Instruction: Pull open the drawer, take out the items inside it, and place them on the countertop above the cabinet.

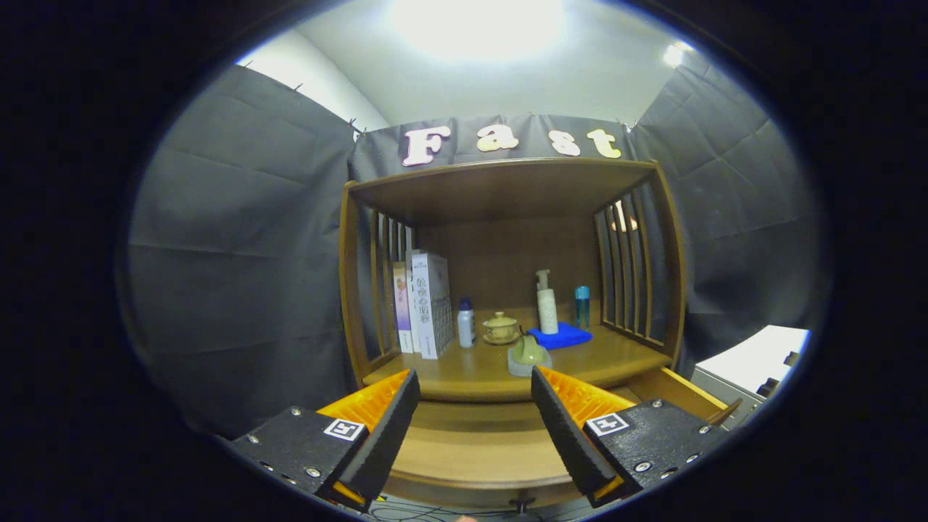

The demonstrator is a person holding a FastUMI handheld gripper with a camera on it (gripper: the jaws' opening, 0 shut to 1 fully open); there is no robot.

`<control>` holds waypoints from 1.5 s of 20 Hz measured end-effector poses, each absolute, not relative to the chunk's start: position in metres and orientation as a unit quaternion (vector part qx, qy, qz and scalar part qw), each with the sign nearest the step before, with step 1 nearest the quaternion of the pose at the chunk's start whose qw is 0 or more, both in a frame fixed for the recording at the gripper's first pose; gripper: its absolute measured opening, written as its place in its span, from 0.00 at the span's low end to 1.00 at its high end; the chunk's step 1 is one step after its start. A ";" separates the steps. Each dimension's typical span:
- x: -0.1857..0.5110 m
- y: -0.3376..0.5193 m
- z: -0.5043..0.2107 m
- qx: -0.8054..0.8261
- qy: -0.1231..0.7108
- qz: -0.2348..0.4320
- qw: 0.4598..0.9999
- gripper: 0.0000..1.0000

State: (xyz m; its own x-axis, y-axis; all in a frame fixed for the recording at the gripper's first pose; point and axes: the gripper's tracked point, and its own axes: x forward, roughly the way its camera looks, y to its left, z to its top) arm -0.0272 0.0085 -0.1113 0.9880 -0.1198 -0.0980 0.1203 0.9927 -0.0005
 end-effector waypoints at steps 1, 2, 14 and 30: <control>-0.037 0.008 -0.123 0.002 0.053 -0.069 0.996 0.95; -0.048 0.007 -0.134 0.006 0.054 -0.079 0.995 0.95; -0.091 -0.012 -0.262 -0.019 0.155 -0.091 0.984 0.96; -0.081 -0.037 -0.281 -0.009 0.188 -0.113 0.976 0.93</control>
State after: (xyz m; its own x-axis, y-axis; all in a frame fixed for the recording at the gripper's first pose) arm -0.0806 -0.0373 -0.2814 0.9036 -0.2230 -0.3658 0.2166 0.9745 -0.0591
